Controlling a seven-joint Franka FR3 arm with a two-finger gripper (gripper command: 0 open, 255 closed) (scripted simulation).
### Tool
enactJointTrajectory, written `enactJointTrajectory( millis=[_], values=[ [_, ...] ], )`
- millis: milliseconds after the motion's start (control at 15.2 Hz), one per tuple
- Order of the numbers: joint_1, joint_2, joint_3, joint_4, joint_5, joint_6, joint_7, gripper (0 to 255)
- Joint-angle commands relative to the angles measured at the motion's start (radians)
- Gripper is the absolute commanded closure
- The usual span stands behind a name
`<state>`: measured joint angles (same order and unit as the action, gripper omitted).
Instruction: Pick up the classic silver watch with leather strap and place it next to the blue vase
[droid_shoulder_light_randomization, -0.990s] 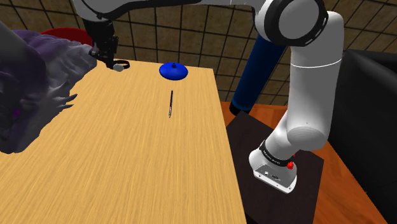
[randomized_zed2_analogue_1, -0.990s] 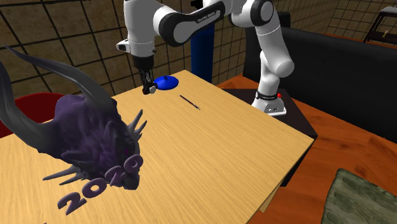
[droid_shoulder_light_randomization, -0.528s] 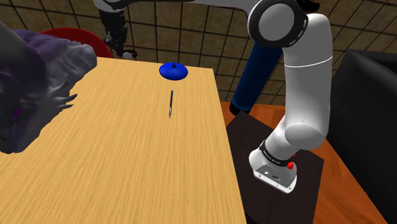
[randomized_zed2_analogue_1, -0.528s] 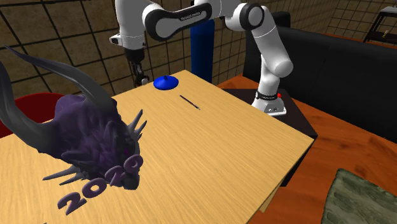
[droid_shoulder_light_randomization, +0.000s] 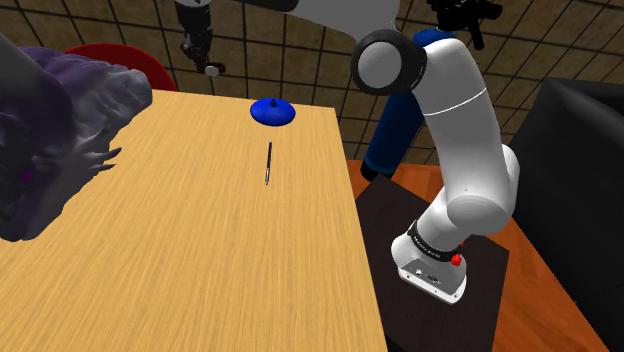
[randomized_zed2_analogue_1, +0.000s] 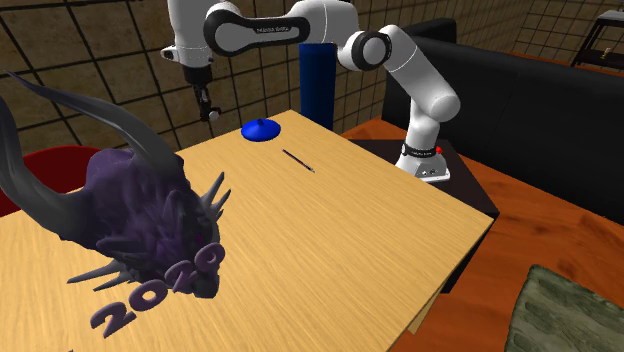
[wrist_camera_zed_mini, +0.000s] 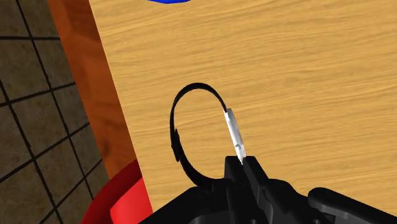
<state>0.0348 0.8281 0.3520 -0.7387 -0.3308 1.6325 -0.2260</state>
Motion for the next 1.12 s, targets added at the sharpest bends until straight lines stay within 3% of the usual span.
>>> enactJointTrajectory(
  millis=[0,396,1056],
  values=[
    [-0.003,0.037,-0.007,0.052,-0.002,-0.014,-0.021,255],
    [-0.041,-0.016,0.002,-0.129,0.001,0.107,0.002,255],
    [-0.068,-0.029,0.002,-0.291,-0.005,0.250,0.027,255]
  ],
)
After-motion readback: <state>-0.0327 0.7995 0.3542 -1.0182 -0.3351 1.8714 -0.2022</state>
